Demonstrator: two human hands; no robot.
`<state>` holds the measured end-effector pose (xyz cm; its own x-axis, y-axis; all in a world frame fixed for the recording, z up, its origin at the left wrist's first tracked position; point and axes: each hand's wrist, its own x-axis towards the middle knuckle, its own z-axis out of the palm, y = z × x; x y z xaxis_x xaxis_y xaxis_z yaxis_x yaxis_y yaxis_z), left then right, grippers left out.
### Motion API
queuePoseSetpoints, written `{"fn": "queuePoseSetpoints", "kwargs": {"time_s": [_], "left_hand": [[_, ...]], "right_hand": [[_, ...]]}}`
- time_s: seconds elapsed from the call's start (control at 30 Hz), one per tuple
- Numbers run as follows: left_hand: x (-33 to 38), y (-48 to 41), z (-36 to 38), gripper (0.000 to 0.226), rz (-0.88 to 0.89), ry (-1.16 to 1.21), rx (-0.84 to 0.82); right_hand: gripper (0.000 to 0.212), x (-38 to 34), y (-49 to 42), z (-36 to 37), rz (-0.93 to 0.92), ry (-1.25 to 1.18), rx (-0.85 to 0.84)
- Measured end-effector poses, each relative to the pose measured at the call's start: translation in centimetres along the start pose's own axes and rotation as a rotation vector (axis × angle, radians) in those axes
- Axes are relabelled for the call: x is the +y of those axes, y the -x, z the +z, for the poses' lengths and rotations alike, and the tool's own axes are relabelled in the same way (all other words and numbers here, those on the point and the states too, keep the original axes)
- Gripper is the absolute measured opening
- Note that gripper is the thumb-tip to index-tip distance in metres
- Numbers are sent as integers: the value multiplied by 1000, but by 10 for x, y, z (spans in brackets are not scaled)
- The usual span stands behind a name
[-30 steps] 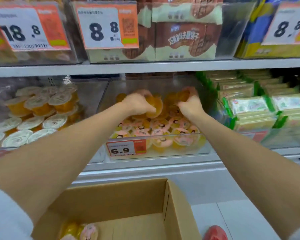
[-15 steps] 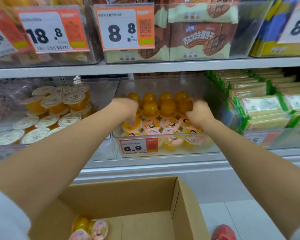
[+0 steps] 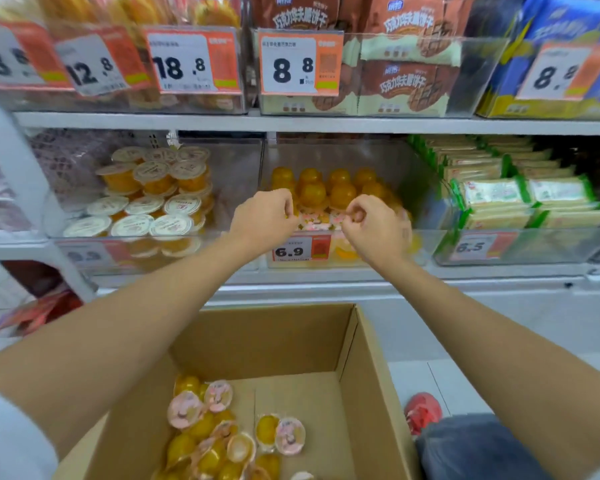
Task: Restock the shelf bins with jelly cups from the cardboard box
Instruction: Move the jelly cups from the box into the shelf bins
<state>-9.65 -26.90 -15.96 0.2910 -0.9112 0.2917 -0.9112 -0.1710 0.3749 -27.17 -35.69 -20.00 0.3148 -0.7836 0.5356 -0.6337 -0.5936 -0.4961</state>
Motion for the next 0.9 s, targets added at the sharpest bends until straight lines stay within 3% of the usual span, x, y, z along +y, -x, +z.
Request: {"fn": "queuePoseSetpoints", "kwargs": {"time_s": [0.1, 0.37, 0.53, 0.7, 0.8, 0.9], "left_hand": [[-14, 48, 2, 7, -128, 103, -43], [-127, 179, 78, 20, -466, 15, -574], [-187, 237, 126, 29, -532, -186, -825], [-232, 257, 168, 50, -559, -301, -767], [-244, 253, 184, 66, -557, -374, -767], [-260, 249, 205, 65, -554, -370, -794]], "right_hand": [[6, -29, 48, 17, -15, -96, -68], [12, -22, 199, 102, 257, -182, -775], [14, 11, 272, 165, 452, -73, -1153], [36, 28, 289, 206, 504, -13, -1197], [44, 31, 298, 234, 441, 37, -1186], [59, 38, 311, 257, 485, 133, -1203]]}}
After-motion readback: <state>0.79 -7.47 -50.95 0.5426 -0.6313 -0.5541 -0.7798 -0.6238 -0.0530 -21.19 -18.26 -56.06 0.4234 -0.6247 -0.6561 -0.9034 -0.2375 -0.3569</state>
